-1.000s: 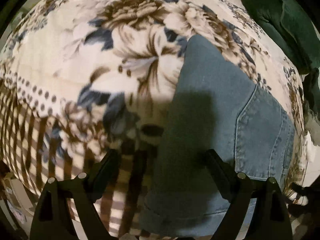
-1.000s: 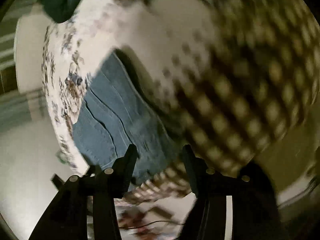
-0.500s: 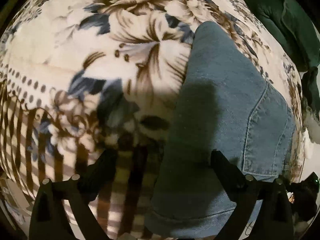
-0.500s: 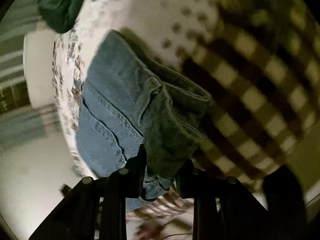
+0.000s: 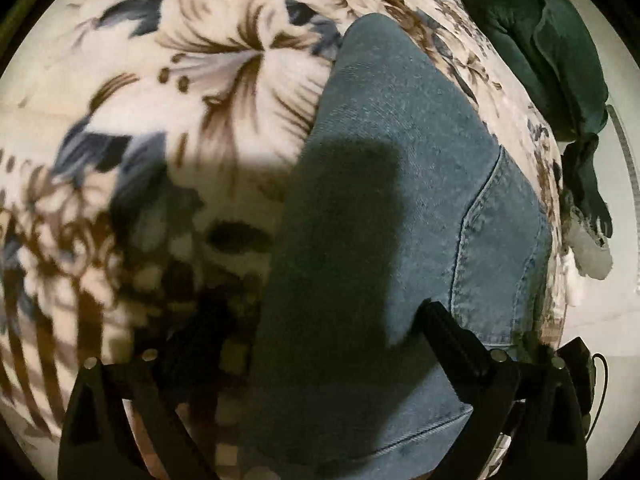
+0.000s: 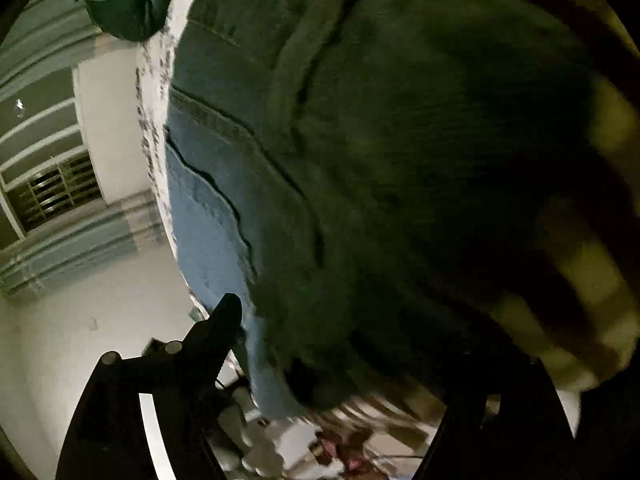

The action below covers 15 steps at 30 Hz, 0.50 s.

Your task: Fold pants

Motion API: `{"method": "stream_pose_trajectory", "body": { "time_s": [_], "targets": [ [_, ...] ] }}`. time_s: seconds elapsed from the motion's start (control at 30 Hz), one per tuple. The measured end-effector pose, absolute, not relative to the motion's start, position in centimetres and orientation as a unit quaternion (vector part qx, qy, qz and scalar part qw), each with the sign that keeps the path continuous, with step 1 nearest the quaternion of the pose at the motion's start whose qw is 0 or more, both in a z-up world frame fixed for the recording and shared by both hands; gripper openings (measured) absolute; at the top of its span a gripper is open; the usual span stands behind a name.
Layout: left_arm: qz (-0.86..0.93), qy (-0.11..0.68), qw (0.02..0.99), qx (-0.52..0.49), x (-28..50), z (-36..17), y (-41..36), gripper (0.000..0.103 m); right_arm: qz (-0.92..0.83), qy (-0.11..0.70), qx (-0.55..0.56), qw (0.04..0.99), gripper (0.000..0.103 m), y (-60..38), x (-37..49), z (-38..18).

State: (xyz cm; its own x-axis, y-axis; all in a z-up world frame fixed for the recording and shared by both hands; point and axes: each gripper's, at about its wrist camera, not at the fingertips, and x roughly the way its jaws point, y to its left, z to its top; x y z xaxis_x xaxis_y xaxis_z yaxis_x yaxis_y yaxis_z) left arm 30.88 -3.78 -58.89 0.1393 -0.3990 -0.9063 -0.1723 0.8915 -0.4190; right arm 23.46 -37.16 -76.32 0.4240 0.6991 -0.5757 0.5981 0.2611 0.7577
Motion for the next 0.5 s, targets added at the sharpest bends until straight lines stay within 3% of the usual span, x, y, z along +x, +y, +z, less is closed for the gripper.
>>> {"method": "stream_pose_trajectory", "body": {
  "time_s": [0.13, 0.33, 0.37, 0.4, 0.43, 0.47, 0.5],
  "targets": [
    [-0.098, 0.653, 0.714, -0.234, 31.1, -59.4, -3.1, 0.1, 0.052, 0.492, 0.611, 0.618, 0.083, -36.2, 24.3, -75.5],
    [-0.118, 0.651, 0.712, -0.236, 31.4, -59.6, -2.9, 0.1, 0.019, 0.504, 0.598, 0.623, 0.082, -35.1, 25.6, -77.2],
    [-0.12, 0.647, 0.714, -0.238, 31.4, -59.6, -2.9, 0.1, 0.019, 0.501, 0.594, 0.629, 0.078, -34.7, 25.8, -76.8],
    [-0.123, 0.641, 0.718, -0.243, 31.2, -59.4, -2.7, 0.1, 0.017, 0.501, 0.586, 0.637, 0.065, -34.3, 25.8, -76.5],
    [-0.125, 0.631, 0.724, -0.248, 31.1, -59.1, -2.6, 0.09, 0.013, 0.503, 0.578, 0.642, 0.059, -34.0, 25.6, -76.3],
    [-0.126, 0.624, 0.73, -0.248, 31.0, -58.8, -2.5, 0.055, 0.014, 0.502, 0.574, 0.647, 0.053, -34.0, 25.3, -76.1],
    [-0.133, 0.619, 0.733, -0.25, 31.0, -58.3, -2.5, 0.048, 0.015, 0.498, 0.573, 0.65, 0.047, -34.0, 25.0, -76.0]
  ]
}}
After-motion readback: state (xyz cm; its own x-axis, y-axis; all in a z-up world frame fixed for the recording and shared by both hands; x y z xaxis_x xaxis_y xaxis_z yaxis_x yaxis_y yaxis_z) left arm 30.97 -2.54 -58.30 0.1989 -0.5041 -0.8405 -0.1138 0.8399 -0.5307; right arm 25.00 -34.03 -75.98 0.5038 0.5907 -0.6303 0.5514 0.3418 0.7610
